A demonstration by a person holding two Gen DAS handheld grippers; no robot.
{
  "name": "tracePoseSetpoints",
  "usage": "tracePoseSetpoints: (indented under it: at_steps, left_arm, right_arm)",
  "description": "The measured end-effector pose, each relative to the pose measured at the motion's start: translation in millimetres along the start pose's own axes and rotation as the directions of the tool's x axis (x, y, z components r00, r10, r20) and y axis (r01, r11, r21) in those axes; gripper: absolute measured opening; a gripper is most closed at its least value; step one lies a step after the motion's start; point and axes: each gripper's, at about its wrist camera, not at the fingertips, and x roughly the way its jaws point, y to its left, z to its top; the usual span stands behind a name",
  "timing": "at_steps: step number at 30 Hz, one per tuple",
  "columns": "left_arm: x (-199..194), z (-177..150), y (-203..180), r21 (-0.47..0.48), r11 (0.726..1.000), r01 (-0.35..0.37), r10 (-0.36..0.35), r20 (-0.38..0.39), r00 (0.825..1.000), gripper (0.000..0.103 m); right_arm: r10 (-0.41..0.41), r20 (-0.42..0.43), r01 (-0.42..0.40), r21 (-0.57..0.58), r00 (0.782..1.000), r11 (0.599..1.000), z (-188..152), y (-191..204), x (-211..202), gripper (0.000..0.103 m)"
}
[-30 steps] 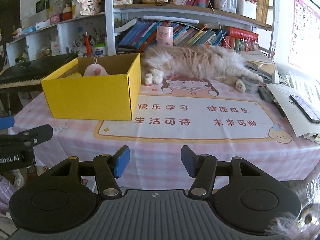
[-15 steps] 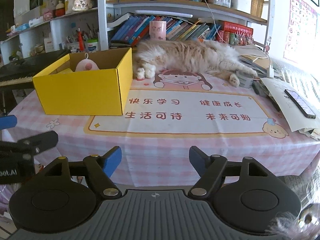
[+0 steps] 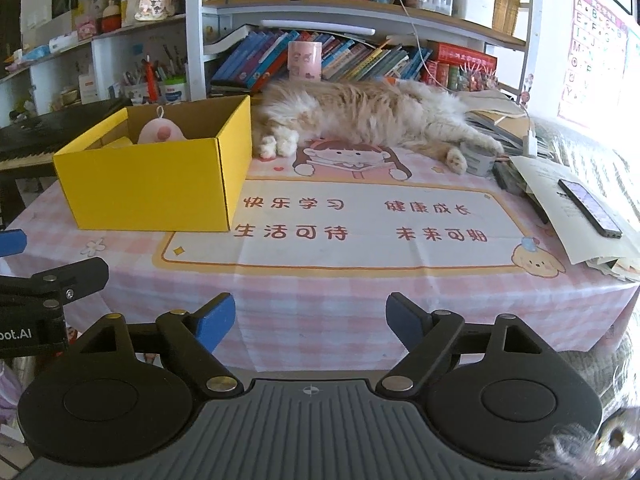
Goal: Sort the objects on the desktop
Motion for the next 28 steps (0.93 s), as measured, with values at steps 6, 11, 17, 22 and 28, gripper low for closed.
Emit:
tracePoseSetpoints:
  at_steps: [6, 11, 17, 22, 28]
  left_arm:
    - [0.6, 0.3, -1.6, 0.000, 1.000, -0.004, 0.004, -0.006, 1.000, 0.103]
    - [1.4, -0.5, -4.2, 0.004, 1.000, -0.015, 0.015, -0.014, 1.000, 0.103]
    - [-0.6, -0.8, -5.1, -0.003, 1.000, -0.001, 0.001, -0.003, 1.000, 0.103]
    - [-0.4, -1.1, -7.5, 0.002, 1.000, -0.004, 0.004, -0.006, 1.000, 0.103]
    - [0.7, 1.8, -8.1, 0.007, 1.000, -0.008, 0.008, -0.004, 1.000, 0.103]
  right_arm:
    - [-0.002, -0.009, 0.002, 0.008, 1.000, 1.000, -1.1, -3.9, 0.8, 0.081]
    - [0.002, -0.013, -0.002, 0.010, 1.000, 1.000, -1.7, -5.3, 1.4, 0.081]
    - [0.007, -0.023, -0.007, 0.010, 1.000, 1.000, -2.7, -6.8, 3.0, 0.081]
    - [0.010, -0.029, -0.010, 0.011, 1.000, 1.000, -2.7, -7.1, 4.1, 0.081]
    - [0.016, -0.031, -0.015, 0.010, 0.999, 1.000, -2.6, -7.6, 6.2, 0.081]
